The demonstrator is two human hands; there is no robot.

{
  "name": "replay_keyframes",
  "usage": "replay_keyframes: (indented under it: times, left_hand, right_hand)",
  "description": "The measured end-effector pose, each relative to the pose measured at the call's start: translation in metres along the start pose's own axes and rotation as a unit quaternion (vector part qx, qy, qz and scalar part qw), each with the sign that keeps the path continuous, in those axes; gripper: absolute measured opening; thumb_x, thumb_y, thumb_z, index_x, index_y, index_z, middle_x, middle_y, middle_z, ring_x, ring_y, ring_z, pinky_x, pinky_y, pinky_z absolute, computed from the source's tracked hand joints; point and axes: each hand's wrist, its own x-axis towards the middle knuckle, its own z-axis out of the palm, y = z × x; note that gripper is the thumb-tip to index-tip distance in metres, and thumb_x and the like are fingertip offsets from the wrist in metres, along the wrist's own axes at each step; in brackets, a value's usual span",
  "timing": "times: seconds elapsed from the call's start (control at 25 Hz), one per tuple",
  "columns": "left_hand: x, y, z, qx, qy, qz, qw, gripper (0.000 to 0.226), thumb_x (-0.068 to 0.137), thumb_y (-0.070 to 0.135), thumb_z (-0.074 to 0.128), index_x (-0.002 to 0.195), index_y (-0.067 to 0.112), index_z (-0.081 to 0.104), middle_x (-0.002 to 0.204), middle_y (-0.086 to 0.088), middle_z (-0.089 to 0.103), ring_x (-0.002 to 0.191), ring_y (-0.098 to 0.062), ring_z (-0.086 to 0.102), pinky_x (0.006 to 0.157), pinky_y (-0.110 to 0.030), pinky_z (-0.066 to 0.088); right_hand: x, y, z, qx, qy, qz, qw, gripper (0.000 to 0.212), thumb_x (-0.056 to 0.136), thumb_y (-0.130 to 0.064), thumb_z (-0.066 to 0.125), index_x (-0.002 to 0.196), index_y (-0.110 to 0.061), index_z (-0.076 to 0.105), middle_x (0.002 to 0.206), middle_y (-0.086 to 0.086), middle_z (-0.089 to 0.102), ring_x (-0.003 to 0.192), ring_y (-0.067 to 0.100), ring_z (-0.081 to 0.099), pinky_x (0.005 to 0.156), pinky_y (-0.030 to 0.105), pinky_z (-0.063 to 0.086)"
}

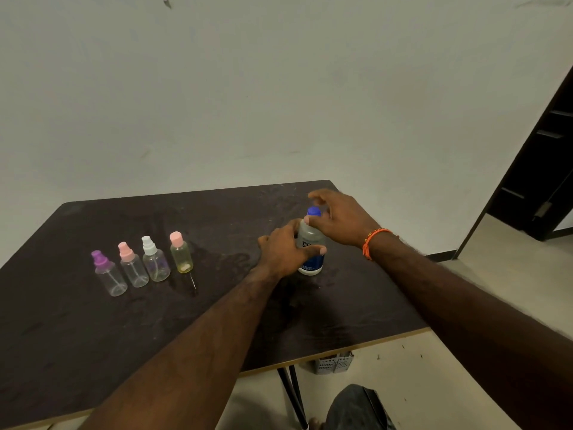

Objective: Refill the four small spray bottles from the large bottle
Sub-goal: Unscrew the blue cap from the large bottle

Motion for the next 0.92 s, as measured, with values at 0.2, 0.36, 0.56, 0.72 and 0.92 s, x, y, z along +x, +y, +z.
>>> replay_keyframes:
  times: [0.2, 0.36, 0.56, 0.72, 0.92]
  left_hand:
    - [0.001, 0.001, 0.001, 0.006, 0.001, -0.002, 1.000, 0.072, 0.077, 0.071, 0.077, 0.135, 0.037, 0.054, 0.120, 0.015, 0.070, 0.116, -0.013, 0.063, 0.108, -0.044, 0.033]
    - [0.002, -0.002, 0.002, 0.000, 0.000, -0.001, 1.000, 0.072, 0.077, 0.071, 0.077, 0.136, 0.036, 0.055, 0.122, 0.013, 0.071, 0.117, -0.014, 0.064, 0.112, -0.049, 0.034]
    - [-0.002, 0.000, 0.001, 0.014, 0.005, 0.007, 1.000, 0.070, 0.079, 0.071, 0.076, 0.136, 0.036, 0.054, 0.120, 0.014, 0.071, 0.116, -0.013, 0.064, 0.109, -0.046, 0.033]
    - [-0.002, 0.001, 0.000, 0.015, 0.002, 0.004, 1.000, 0.070, 0.079, 0.069, 0.077, 0.136, 0.035, 0.054, 0.119, 0.014, 0.071, 0.117, -0.014, 0.064, 0.109, -0.046, 0.034]
    - [-0.001, 0.001, 0.000, 0.012, 0.009, 0.004, 1.000, 0.069, 0.078, 0.069, 0.078, 0.135, 0.037, 0.056, 0.115, 0.016, 0.071, 0.115, -0.012, 0.063, 0.109, -0.045, 0.034]
  right_hand:
    - [0.005, -0.001, 0.003, -0.035, -0.004, -0.006, 0.999, 0.026, 0.097, -0.027, 0.058, 0.119, -0.016, 0.065, 0.119, 0.003, 0.066, 0.103, 0.018, 0.058, 0.089, 0.028, 0.045]
    - [0.001, -0.004, -0.006, -0.021, -0.064, -0.016, 0.998, 0.044, 0.096, -0.009, 0.053, 0.139, -0.015, 0.056, 0.141, 0.004, 0.057, 0.125, 0.021, 0.054, 0.105, 0.032, 0.042]
    - [0.000, -0.005, -0.001, 0.009, 0.016, 0.020, 1.000, 0.036, 0.089, -0.031, 0.072, 0.120, -0.019, 0.059, 0.118, 0.000, 0.062, 0.095, 0.012, 0.058, 0.080, 0.024, 0.045]
    - [0.001, -0.006, 0.000, 0.032, 0.000, 0.016, 0.999, 0.030, 0.090, -0.007, 0.062, 0.118, -0.019, 0.064, 0.123, 0.001, 0.062, 0.102, 0.013, 0.056, 0.089, 0.026, 0.047]
    - [-0.002, 0.000, 0.000, 0.021, -0.021, 0.020, 0.999, 0.049, 0.089, -0.018, 0.066, 0.137, -0.019, 0.054, 0.133, 0.001, 0.058, 0.118, 0.019, 0.056, 0.093, 0.026, 0.043]
